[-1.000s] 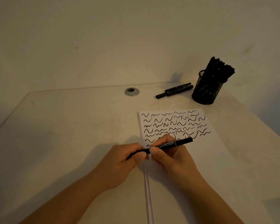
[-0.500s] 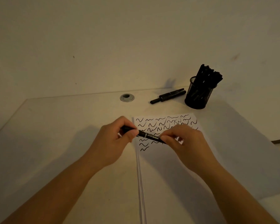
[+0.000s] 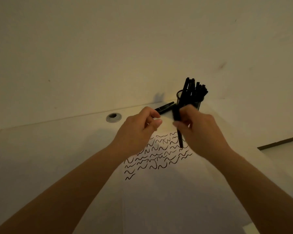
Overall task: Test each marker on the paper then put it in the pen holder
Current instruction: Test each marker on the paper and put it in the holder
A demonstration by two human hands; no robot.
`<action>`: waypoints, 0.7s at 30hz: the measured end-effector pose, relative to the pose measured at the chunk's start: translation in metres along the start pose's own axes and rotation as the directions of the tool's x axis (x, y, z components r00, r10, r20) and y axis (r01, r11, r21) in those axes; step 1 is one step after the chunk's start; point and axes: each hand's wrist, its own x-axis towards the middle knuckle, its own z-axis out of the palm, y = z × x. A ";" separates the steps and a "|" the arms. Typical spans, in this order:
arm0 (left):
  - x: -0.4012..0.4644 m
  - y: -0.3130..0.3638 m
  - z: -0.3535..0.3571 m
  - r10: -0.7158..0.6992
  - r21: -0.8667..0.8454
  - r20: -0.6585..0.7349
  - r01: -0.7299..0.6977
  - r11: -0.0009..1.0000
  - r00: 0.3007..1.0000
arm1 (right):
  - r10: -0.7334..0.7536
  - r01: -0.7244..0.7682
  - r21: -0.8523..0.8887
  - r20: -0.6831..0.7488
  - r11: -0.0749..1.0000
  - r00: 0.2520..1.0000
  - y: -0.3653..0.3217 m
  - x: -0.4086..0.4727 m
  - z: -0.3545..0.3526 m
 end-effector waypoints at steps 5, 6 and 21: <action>0.053 -0.042 0.006 -0.207 0.326 0.093 0.167 0.930 0.974 | 0.177 -0.127 0.222 -0.224 0.967 0.958 0.030 0.043 -0.028; 0.061 -0.050 0.008 -0.231 0.388 0.086 0.181 0.904 0.969 | 0.180 -0.108 0.253 -0.282 0.961 0.942 0.034 0.049 -0.032; 0.100 -0.118 0.038 -0.226 0.609 0.000 0.179 0.773 0.974 | 0.075 -0.049 0.082 -0.349 0.995 0.934 0.073 0.093 -0.009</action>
